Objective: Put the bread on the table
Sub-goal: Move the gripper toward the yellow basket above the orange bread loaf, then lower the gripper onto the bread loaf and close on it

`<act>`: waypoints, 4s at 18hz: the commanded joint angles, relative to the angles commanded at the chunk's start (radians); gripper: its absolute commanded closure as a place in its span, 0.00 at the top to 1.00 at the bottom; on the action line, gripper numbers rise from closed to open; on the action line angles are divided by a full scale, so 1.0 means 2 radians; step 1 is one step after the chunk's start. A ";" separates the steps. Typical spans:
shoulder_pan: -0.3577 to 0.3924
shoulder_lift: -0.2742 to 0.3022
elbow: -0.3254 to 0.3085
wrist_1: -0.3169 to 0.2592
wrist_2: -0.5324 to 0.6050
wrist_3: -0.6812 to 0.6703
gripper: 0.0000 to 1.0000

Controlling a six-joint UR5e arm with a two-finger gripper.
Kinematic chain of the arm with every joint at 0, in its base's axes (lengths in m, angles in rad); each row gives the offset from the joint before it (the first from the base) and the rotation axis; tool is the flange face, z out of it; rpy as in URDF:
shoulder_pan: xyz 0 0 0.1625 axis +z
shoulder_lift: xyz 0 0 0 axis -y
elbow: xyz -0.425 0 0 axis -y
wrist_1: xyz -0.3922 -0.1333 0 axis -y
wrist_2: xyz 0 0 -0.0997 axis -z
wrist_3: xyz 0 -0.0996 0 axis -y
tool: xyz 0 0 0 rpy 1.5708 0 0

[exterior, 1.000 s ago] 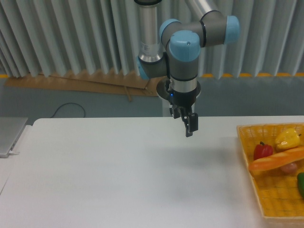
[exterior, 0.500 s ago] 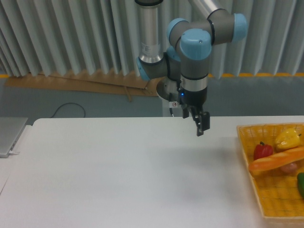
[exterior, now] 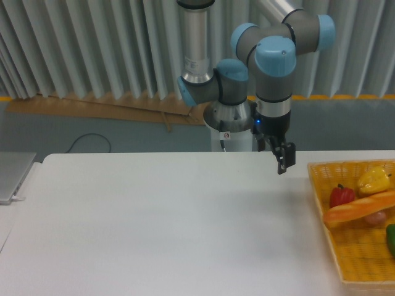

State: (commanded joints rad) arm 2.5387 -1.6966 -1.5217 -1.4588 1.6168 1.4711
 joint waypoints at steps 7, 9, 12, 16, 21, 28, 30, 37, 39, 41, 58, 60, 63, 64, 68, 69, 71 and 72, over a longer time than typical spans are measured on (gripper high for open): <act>0.009 -0.002 0.001 0.001 0.000 0.000 1.00; 0.012 -0.004 0.002 0.001 0.000 0.000 1.00; 0.025 -0.005 0.002 0.002 0.000 0.000 1.00; 0.048 -0.015 0.005 0.004 0.000 0.013 1.00; 0.067 -0.034 0.008 0.014 0.015 0.037 1.00; 0.087 -0.070 0.030 0.035 0.014 0.044 1.00; 0.088 -0.084 0.047 0.036 0.013 0.048 1.00; 0.101 -0.121 0.059 0.100 0.010 0.056 1.00; 0.105 -0.132 0.064 0.111 0.010 0.057 1.00; 0.106 -0.139 0.065 0.116 0.010 0.055 1.00; 0.114 -0.163 0.051 0.140 0.015 0.082 1.00; 0.114 -0.164 0.051 0.139 0.015 0.082 1.00; 0.113 -0.166 0.048 0.142 0.015 0.083 1.00; 0.112 -0.166 0.048 0.142 0.015 0.081 1.00; 0.110 -0.167 0.040 0.150 0.015 0.074 1.00; 0.110 -0.168 0.038 0.152 0.015 0.074 1.00; 0.110 -0.167 0.032 0.156 0.015 0.073 0.84; 0.110 -0.167 0.031 0.156 0.015 0.074 0.82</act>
State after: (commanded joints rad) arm 2.7581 -2.0310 -1.4588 -1.1459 1.6475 1.6183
